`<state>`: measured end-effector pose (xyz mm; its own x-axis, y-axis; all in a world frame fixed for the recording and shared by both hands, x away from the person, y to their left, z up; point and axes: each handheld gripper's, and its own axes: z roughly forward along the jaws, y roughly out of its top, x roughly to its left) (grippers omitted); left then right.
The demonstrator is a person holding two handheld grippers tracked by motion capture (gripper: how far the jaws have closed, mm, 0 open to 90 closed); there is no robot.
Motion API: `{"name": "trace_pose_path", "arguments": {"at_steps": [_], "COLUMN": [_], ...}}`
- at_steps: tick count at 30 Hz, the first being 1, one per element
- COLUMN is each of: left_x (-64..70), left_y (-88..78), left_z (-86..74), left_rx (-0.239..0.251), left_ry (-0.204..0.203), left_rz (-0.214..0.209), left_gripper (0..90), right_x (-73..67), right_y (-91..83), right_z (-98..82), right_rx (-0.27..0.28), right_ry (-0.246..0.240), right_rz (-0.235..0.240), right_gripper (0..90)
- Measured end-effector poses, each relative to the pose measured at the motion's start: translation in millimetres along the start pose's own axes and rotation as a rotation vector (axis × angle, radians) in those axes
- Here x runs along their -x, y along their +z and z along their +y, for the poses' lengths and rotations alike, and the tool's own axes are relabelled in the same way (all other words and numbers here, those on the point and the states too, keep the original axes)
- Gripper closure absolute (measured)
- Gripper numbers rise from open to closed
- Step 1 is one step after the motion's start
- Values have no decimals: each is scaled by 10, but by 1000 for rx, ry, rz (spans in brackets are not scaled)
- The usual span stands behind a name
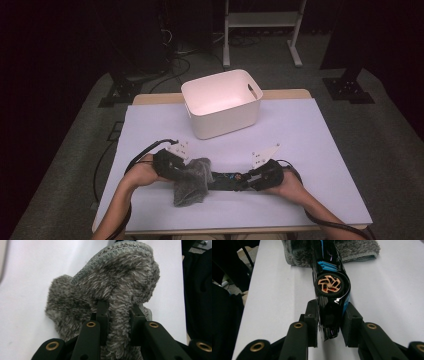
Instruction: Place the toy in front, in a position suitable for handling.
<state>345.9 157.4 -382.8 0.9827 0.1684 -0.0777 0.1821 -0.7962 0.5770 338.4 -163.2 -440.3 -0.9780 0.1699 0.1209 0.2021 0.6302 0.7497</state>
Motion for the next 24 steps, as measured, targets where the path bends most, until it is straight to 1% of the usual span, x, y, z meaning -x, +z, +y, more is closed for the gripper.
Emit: {"name": "trace_pose_path", "arguments": {"at_steps": [1,2,3,6,9,13,15,18,20,21,24], "left_x": [-2,0,2,-1,-2,-4,-8,-12,-16,-13,1], "left_y": [17,37,66,94,106,124,133,136,136,139,167], "left_z": [-2,1,14,42,63,68,71,78,93,103,138], "left_rx": [6,10,16,26,34,46,47,57,53,58,58], "left_ry": [0,-1,1,1,7,4,4,0,6,8,19], "left_rz": [-8,-14,-17,-26,-31,-39,-38,-40,-40,-45,-52], "left_gripper": [753,753,753,753,754,753,753,754,754,754,754], "right_x": [8,7,12,-2,-12,-25,-25,-12,-10,-10,-5], "right_y": [1,3,3,16,66,161,195,201,214,224,277], "right_z": [14,24,46,150,271,442,504,570,602,624,662], "right_rx": [-3,0,3,-7,-47,-110,-130,-148,-169,-183,-211], "right_ry": [4,14,15,-2,-26,-69,-88,-91,-98,-101,-104], "right_rz": [6,10,10,6,7,-1,-6,-4,-8,-13,-2], "right_gripper": [670,636,600,586,557,545,544,548,542,525,522]}}
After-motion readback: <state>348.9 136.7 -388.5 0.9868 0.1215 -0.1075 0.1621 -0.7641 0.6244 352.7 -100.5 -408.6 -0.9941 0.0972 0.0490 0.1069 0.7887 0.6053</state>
